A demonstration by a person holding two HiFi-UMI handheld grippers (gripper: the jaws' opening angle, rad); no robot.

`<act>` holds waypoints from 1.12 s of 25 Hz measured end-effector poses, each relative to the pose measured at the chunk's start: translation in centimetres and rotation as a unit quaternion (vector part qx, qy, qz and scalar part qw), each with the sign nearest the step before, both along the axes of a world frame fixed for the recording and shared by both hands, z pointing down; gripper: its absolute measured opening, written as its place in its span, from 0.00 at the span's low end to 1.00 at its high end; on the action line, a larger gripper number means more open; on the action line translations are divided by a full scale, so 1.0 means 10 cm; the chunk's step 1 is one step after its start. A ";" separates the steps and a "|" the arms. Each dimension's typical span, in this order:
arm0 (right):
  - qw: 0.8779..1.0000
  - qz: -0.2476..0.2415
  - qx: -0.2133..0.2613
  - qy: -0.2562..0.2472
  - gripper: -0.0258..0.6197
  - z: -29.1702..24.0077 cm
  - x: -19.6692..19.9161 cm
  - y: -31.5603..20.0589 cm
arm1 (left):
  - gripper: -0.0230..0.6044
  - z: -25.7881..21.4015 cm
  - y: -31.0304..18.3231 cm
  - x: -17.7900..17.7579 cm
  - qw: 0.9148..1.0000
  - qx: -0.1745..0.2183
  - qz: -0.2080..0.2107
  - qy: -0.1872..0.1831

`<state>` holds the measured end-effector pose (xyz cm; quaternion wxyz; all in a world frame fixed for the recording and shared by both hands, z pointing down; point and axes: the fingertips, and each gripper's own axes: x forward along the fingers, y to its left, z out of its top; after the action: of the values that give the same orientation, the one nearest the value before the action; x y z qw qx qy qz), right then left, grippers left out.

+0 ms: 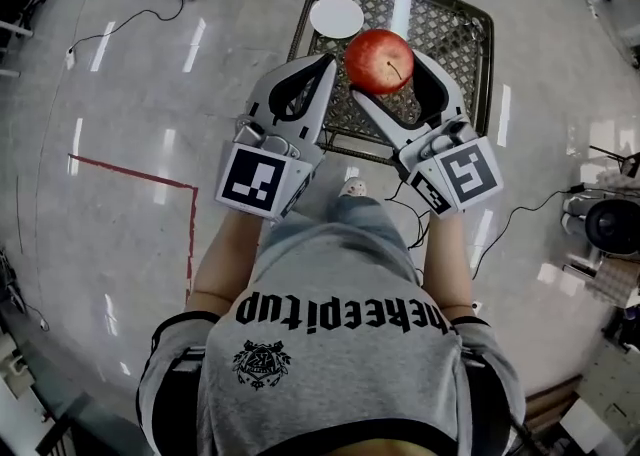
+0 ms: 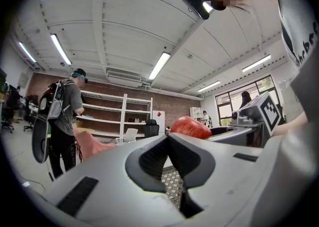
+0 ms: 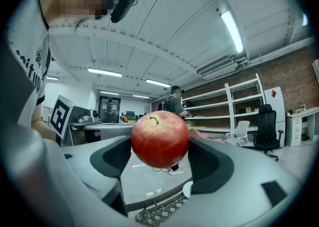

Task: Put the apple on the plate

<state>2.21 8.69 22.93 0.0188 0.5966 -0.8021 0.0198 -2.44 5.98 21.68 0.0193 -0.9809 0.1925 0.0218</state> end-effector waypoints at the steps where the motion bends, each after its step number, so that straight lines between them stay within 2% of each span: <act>1: 1.000 -0.004 0.000 0.000 0.59 0.00 0.05 0.00 | 0.08 0.01 -0.01 0.05 1.000 -0.004 -0.005 0.001; 4: 1.000 -0.016 -0.001 0.000 0.59 0.01 0.21 -0.02 | 0.08 0.03 -0.02 0.19 1.000 -0.015 -0.013 -0.001; 13: 0.999 -0.044 0.000 -0.003 0.59 0.03 0.61 -0.04 | 0.08 0.06 0.03 0.60 0.999 -0.007 -0.038 -0.016; 19: 0.998 -0.065 0.001 -0.012 0.59 0.09 0.72 -0.08 | 0.08 0.11 0.00 0.68 0.997 -0.011 -0.068 -0.025; 28: 0.997 -0.078 0.000 -0.020 0.59 0.16 0.75 -0.15 | 0.08 0.17 -0.04 0.67 0.996 -0.012 -0.086 -0.035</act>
<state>9.71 7.14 24.48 0.0049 0.5319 -0.8463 0.0304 4.28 5.62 23.41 0.0162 -0.9611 0.2752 -0.0164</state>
